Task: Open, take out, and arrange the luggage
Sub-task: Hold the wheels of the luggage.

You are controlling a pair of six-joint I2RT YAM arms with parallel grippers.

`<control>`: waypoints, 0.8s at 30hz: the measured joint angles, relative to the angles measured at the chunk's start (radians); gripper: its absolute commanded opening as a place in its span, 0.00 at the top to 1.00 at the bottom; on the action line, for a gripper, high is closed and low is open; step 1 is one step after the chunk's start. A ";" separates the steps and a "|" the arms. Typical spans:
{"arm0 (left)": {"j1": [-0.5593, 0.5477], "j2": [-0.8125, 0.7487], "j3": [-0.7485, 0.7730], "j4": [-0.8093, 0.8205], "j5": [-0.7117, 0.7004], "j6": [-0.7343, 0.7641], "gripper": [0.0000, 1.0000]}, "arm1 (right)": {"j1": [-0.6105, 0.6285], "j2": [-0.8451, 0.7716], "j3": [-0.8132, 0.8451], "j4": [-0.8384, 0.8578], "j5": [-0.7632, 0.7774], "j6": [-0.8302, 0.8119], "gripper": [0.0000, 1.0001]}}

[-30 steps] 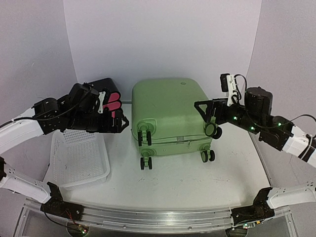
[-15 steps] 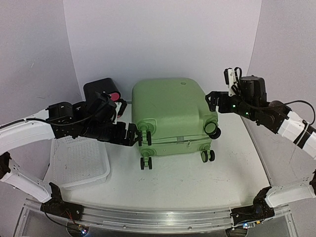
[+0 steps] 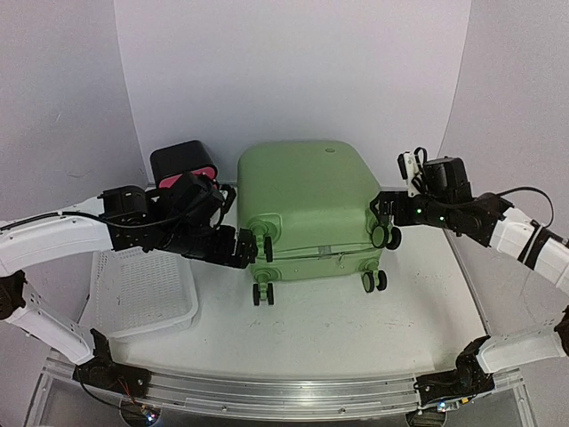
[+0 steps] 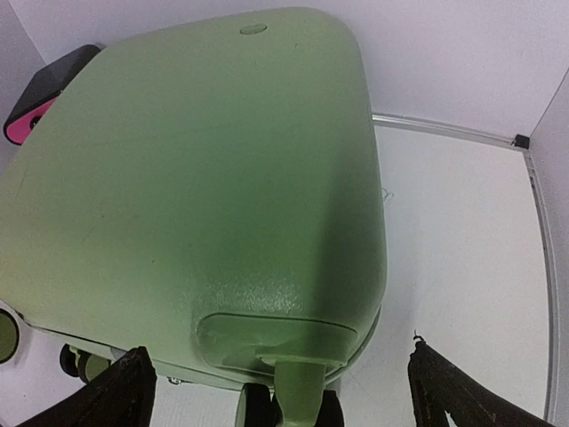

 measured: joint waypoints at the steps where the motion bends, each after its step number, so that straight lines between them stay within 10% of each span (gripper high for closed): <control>1: 0.000 0.007 0.006 -0.006 -0.005 0.001 0.01 | 0.000 0.000 -0.009 -0.005 -0.005 0.004 0.03; 16: 0.103 0.116 0.093 -0.005 0.031 -0.035 0.10 | 0.000 0.000 -0.135 -0.027 -0.072 0.066 0.30; 24: 0.154 0.118 0.092 0.011 0.059 -0.047 0.34 | 0.000 0.000 -0.137 -0.031 -0.071 0.072 0.43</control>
